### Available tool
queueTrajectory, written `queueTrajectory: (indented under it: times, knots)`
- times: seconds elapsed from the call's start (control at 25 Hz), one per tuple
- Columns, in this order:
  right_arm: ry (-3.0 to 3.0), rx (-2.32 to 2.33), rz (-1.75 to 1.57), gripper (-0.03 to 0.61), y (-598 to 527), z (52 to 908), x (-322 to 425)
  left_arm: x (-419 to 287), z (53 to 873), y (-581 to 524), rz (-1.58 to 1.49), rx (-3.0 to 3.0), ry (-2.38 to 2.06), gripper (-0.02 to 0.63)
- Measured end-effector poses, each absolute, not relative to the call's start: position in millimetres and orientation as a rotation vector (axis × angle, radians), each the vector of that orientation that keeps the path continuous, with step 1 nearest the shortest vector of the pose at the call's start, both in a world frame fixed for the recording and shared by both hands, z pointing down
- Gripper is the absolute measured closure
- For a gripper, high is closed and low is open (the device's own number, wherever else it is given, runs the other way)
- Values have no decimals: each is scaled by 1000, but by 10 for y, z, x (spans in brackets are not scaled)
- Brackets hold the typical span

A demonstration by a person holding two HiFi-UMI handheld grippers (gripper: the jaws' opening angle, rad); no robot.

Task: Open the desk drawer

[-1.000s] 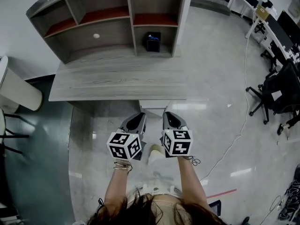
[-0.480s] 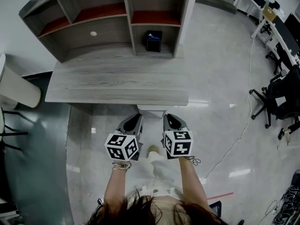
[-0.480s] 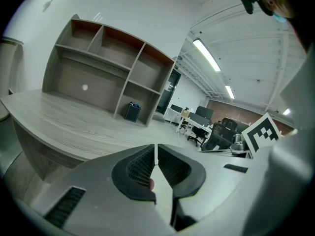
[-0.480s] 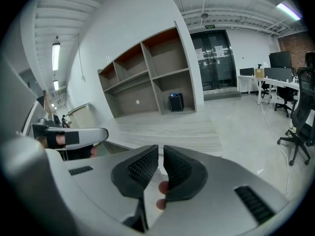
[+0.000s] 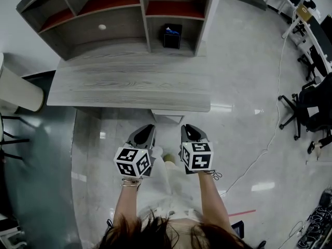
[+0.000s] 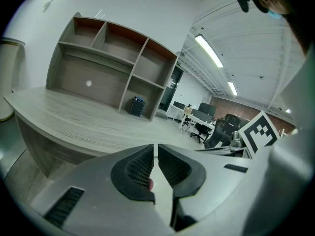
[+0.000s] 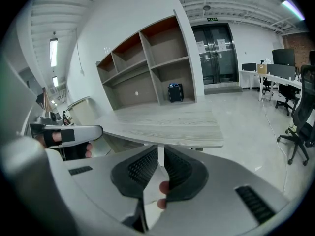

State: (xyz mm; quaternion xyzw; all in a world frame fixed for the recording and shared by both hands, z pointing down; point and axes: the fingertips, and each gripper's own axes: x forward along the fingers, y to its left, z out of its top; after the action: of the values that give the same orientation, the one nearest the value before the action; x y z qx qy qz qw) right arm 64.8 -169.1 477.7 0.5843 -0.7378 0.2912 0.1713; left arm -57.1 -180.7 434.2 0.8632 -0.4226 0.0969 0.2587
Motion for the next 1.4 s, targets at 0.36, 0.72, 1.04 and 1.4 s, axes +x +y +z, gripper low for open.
queueTrajectory:
  times: [0.36,0.72,1.04,1.4]
  knots:
    - [-2052,1658,846,551,-1742,4934,679,-627,4555,-1857,303,2307,-1156,601]
    - [-1991,1597,832,543,-1826,5288,711,-626,4767,-2046,352,2290,-1193,601]
    - [-1959,1547,847,520,-1862,5550,766,-664,5016,-2140,404,2254,-1216,600]
    - [-1952,1529,863,515,-1950,5711,824,-658,5258,-2205,466,2242,-1198,598]
